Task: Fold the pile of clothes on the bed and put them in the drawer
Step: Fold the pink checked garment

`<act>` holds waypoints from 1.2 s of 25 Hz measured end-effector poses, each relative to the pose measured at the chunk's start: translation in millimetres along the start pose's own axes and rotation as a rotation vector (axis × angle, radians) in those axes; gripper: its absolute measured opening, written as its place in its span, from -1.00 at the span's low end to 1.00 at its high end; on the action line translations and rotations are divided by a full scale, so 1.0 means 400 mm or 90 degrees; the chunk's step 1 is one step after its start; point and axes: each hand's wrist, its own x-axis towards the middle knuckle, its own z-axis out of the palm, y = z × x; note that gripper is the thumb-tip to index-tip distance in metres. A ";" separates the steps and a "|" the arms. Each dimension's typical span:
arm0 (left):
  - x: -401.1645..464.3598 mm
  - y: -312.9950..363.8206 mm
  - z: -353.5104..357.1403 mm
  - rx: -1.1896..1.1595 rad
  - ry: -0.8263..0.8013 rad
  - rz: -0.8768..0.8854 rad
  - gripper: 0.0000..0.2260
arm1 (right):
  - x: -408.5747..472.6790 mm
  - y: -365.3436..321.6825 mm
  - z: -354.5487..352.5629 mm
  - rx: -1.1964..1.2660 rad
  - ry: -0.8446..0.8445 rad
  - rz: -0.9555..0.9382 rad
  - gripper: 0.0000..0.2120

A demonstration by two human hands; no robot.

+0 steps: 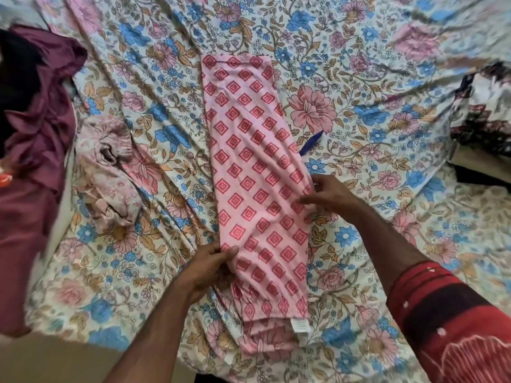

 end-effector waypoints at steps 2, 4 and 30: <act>-0.023 -0.040 0.007 0.053 -0.027 -0.005 -0.68 | -0.019 0.012 -0.003 -0.031 -0.059 0.000 -0.60; -0.043 -0.082 0.023 0.158 -0.010 0.013 -0.72 | -0.028 0.023 -0.002 -0.023 0.004 -0.020 -0.61; -0.152 -0.352 0.162 0.136 0.322 0.171 -0.64 | -0.402 0.387 0.372 -0.766 0.164 -0.306 -0.69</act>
